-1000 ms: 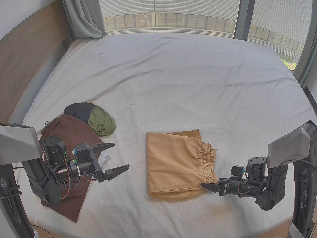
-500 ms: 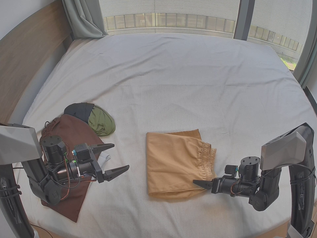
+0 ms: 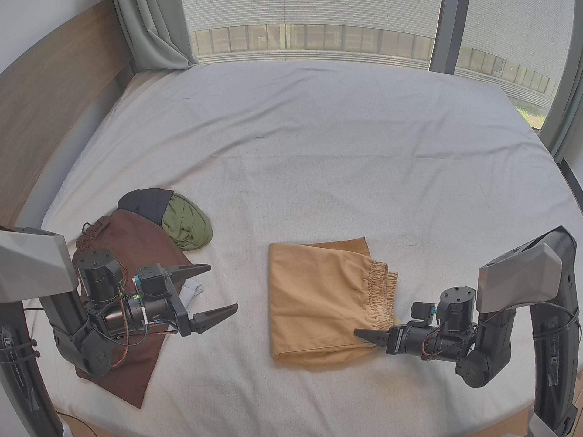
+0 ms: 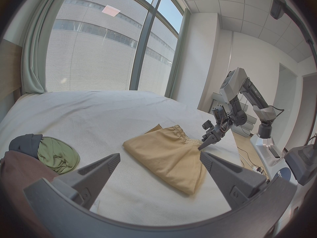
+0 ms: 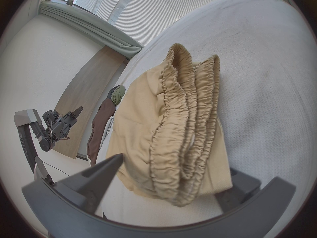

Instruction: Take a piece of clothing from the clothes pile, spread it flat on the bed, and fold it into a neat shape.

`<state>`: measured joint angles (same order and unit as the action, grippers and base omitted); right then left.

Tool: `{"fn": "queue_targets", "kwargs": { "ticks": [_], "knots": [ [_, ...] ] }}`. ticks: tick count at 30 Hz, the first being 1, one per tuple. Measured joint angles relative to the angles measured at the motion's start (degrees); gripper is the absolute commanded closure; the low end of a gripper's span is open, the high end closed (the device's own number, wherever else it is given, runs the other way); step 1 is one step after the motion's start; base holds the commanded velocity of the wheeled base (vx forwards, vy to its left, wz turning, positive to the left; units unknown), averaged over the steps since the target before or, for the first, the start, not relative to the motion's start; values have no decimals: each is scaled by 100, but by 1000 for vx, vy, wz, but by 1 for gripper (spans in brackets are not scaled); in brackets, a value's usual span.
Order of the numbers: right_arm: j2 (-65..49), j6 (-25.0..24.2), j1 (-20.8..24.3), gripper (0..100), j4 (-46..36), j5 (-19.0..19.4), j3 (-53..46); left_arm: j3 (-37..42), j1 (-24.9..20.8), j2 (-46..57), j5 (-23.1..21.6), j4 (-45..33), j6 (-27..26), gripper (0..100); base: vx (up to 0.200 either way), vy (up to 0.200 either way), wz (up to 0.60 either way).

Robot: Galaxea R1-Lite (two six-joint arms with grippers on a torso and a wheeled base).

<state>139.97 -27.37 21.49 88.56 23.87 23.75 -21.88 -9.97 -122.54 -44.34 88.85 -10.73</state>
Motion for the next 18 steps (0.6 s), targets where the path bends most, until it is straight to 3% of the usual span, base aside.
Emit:
{"fn": "queue_targets", "kwargs": {
  "ticks": [18],
  "knots": [
    [2,-7,35,100,0,-1,-2,0,2,0,-5,-5,0,0,0,0,0]
  ]
}}
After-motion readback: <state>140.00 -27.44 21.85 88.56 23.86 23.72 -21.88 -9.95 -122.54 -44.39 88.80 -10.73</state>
